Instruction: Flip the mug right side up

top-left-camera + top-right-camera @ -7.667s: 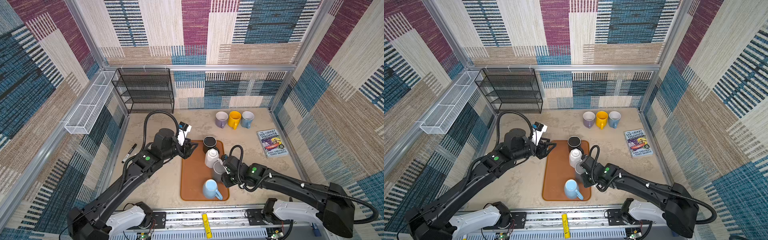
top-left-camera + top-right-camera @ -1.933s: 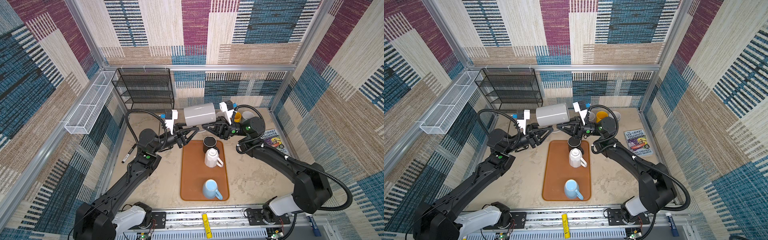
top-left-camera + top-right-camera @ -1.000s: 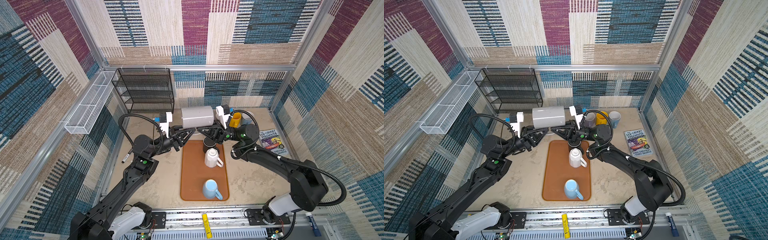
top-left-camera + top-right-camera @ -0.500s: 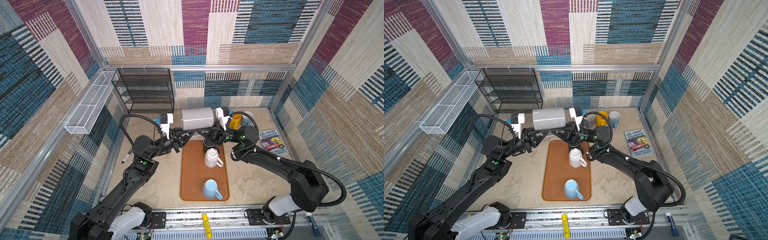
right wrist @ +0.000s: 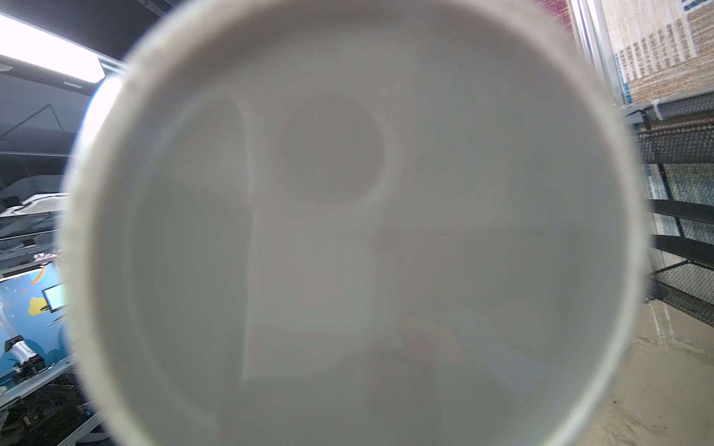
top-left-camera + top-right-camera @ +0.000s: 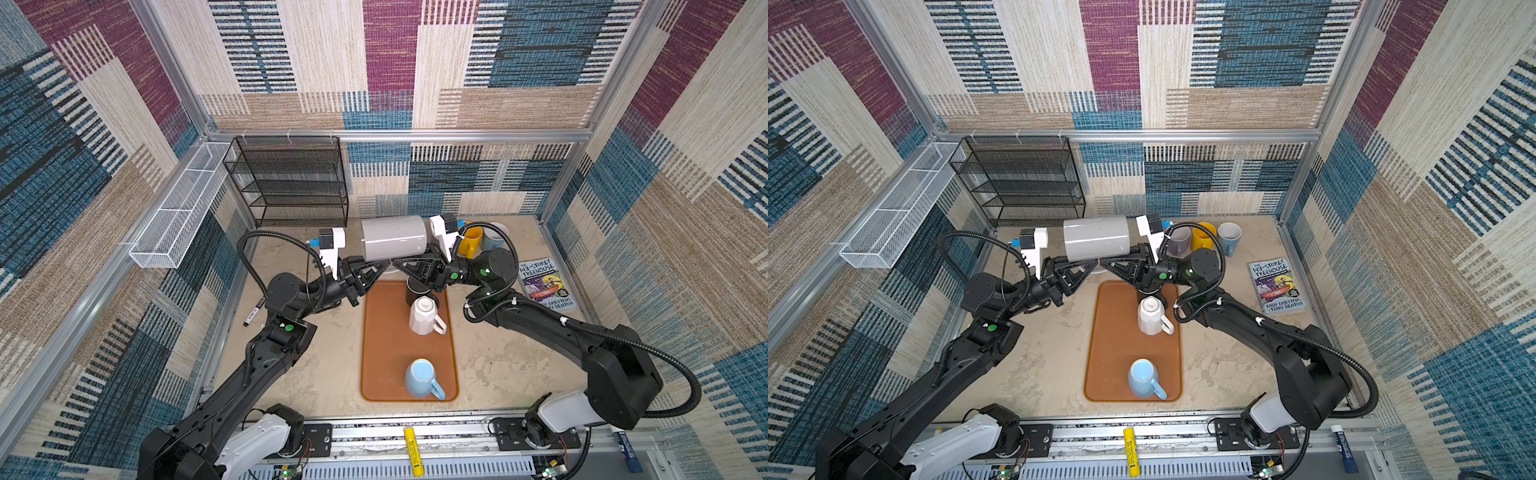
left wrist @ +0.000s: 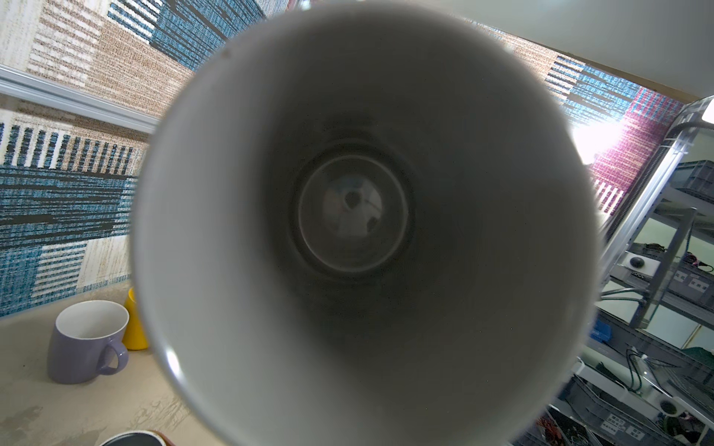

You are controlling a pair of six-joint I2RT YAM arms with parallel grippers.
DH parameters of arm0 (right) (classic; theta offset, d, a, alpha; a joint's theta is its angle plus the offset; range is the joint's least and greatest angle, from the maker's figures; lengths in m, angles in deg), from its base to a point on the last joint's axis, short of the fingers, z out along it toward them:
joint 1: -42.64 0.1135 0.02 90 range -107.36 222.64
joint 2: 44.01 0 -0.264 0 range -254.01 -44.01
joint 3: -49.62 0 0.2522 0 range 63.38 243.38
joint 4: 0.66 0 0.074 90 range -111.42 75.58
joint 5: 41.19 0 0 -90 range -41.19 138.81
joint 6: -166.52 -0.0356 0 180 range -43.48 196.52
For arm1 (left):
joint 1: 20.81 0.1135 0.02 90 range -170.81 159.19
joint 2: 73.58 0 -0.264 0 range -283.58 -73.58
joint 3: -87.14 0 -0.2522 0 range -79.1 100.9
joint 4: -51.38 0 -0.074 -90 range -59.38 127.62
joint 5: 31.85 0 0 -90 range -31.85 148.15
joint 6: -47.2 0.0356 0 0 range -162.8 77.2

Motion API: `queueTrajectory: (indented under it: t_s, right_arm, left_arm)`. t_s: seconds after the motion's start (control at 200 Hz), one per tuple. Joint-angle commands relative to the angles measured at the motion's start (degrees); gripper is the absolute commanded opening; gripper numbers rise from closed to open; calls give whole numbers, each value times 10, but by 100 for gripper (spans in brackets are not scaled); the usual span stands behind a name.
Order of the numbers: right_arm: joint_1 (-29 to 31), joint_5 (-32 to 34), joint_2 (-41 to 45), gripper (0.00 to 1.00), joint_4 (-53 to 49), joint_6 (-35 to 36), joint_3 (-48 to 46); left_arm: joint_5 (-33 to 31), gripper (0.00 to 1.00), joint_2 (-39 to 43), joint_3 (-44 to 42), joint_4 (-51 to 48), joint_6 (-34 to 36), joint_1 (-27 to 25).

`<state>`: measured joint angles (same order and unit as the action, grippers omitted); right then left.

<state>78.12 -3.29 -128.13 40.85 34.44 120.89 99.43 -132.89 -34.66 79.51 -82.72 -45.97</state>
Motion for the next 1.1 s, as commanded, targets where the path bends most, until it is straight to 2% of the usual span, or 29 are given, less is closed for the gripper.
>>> queueTrajectory:
  t_s: [0.0,0.04,0.165,0.27,0.371,0.671,1.092]
  right_arm:
    - [1,4,9,2,-76,57,3]
    - [1,12,13,8,-85,61,2]
    - [1,20,20,35,-97,68,3]
    - [1,29,23,50,-102,73,1]
    - [1,34,27,58,-105,78,-3]
    - [-2,52,50,60,-126,101,-22]
    - [-51,84,135,58,-231,153,-90]
  left_arm:
    - [-8,0,-8,2,105,-36,0]
    - [-2,0,-11,4,100,-35,1]
    - [0,0,-10,6,94,-30,1]
    - [-2,0,-9,8,91,-28,1]
    - [-7,0,-8,9,85,-23,1]
    - [-13,0,-4,21,39,6,1]
    - [-62,0,-21,107,-212,104,1]
